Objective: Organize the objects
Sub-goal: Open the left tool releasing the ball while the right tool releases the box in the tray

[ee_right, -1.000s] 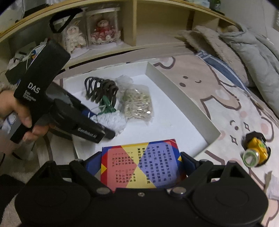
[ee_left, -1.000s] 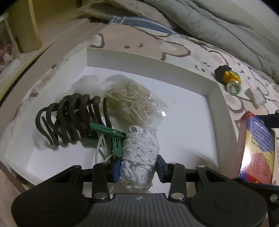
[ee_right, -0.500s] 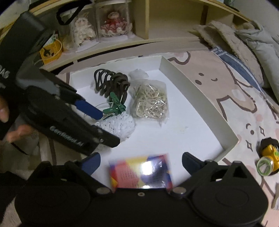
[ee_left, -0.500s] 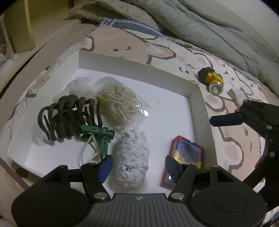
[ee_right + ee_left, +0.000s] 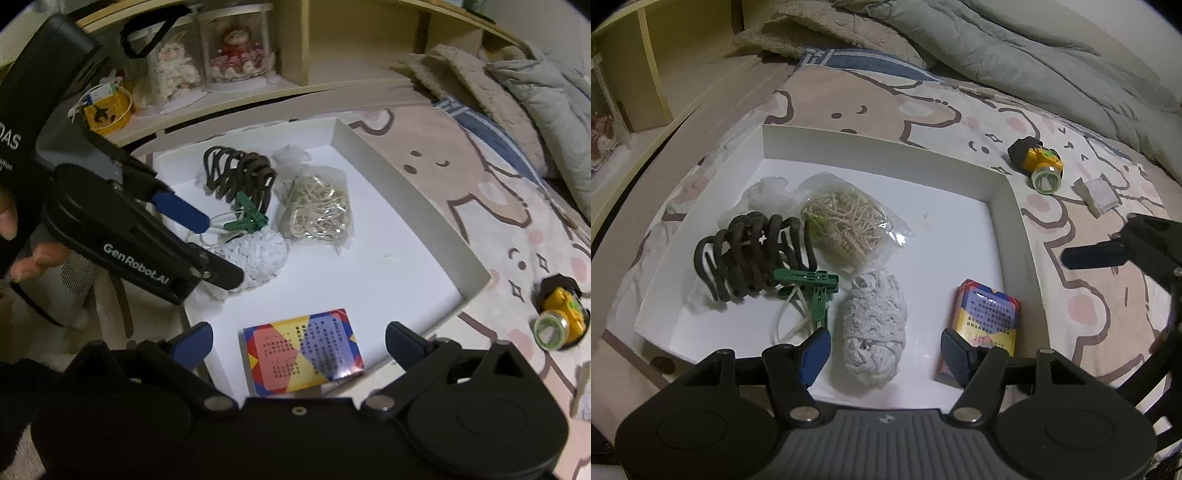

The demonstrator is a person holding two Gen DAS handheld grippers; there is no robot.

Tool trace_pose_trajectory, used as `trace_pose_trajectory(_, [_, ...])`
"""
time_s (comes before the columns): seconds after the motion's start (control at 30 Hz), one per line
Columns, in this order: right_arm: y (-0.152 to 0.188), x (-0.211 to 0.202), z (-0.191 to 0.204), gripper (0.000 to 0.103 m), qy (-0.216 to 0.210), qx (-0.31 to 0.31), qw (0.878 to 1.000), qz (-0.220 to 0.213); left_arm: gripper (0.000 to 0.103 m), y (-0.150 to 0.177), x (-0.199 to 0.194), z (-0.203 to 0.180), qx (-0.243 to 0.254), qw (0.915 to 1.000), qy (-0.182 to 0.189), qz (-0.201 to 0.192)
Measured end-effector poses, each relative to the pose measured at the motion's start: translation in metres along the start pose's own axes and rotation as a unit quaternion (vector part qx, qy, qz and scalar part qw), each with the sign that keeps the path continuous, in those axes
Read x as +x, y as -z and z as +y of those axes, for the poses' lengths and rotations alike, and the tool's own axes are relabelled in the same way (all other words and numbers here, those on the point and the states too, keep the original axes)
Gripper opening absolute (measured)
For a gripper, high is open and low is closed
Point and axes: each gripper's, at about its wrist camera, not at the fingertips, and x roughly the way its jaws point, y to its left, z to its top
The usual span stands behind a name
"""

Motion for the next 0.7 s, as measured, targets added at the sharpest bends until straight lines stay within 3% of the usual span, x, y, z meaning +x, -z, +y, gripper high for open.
trace_pose_trajectory(0.07, [0.002,-0.007,-0.002,0.101,0.006,0.017,1.000,-0.003,0.067,0.002,-0.002,0.000,-0.002,1.0000,-0.003,0.004])
trace_pose_trajectory(0.4, [0.015,-0.037,-0.001,0.102,0.057,0.096,0.993,-0.032,0.093,0.009,-0.019,0.000,-0.004,0.9997,-0.023,-0.011])
trace_pose_trajectory(0.7, [0.034,-0.049,-0.006,0.103,0.100,0.197,0.974,-0.043,0.103,0.016,-0.034,-0.002,-0.009,0.9980,-0.050,-0.037])
